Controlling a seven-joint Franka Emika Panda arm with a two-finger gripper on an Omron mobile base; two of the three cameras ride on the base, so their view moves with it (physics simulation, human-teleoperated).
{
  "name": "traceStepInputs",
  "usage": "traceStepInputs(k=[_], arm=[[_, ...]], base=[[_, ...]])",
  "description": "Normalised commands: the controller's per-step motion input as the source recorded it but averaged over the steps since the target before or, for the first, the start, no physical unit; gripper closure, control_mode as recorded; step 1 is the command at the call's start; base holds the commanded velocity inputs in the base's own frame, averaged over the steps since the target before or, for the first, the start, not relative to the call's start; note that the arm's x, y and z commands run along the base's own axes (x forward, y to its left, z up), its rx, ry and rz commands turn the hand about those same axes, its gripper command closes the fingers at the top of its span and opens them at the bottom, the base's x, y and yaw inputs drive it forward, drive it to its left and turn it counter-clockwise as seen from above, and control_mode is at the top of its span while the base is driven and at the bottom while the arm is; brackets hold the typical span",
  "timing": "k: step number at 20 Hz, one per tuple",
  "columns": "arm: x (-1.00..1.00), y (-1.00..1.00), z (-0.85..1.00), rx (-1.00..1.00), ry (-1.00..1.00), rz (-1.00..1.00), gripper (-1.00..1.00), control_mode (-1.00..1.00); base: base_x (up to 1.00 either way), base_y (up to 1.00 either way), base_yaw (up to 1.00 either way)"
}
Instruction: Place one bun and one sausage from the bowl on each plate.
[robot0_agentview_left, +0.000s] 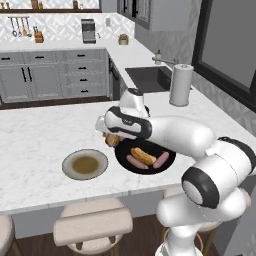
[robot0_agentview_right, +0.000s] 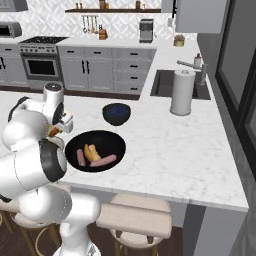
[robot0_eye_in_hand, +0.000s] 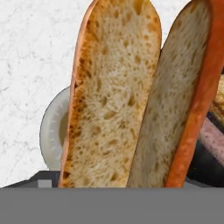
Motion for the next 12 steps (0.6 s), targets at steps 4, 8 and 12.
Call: traceStepInputs(k=[4,8,12], arm=[[-0.25,0.9,-0.67,0.0,0.02,0.06,1.0,-1.0],[-0.1,0.73,-0.7,0.0,0.0,0.01,1.0,-1.0],[0.08,0.58,-0.45,0.0,0.0,0.0,1.0,-1.0]], base=[[0.0,0.0,0.0],[0.0,0.0,0.0],[0.0,0.0,0.0]])
